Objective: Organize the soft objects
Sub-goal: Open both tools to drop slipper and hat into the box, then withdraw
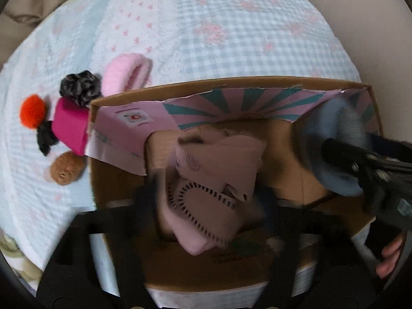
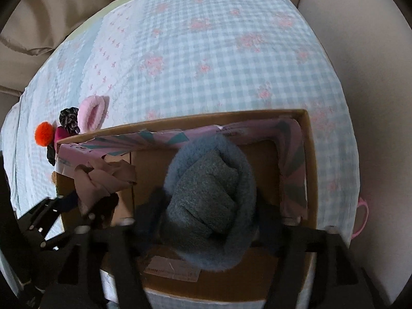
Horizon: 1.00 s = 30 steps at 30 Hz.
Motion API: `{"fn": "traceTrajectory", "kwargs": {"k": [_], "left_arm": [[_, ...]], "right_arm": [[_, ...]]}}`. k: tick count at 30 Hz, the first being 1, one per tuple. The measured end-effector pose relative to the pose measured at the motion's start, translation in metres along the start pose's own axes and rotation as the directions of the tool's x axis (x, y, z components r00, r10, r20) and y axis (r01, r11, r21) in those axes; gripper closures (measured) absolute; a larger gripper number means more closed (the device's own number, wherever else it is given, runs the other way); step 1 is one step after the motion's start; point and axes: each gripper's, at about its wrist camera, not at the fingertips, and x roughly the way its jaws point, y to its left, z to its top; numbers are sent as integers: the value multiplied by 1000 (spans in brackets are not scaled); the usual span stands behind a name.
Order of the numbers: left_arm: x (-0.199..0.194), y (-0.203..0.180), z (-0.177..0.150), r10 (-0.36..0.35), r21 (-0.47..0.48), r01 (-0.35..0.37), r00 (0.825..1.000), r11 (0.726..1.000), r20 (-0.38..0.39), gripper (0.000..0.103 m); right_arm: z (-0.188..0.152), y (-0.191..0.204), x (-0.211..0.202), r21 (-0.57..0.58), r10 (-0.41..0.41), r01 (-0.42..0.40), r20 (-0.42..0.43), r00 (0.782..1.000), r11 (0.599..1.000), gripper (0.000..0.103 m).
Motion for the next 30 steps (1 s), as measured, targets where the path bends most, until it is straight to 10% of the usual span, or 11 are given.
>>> {"fn": "traceTrajectory", "kwargs": {"k": [20, 30], "left_arm": [[-70, 16, -18, -2, 21, -1, 993, 1000, 114, 0], [-222, 57, -53, 18, -27, -8, 926, 1000, 376, 0]], "right_arm": [[-26, 17, -78, -6, -25, 27, 180, 983, 1000, 0], [-64, 82, -218, -108, 23, 26, 433, 901, 994, 0]]}}
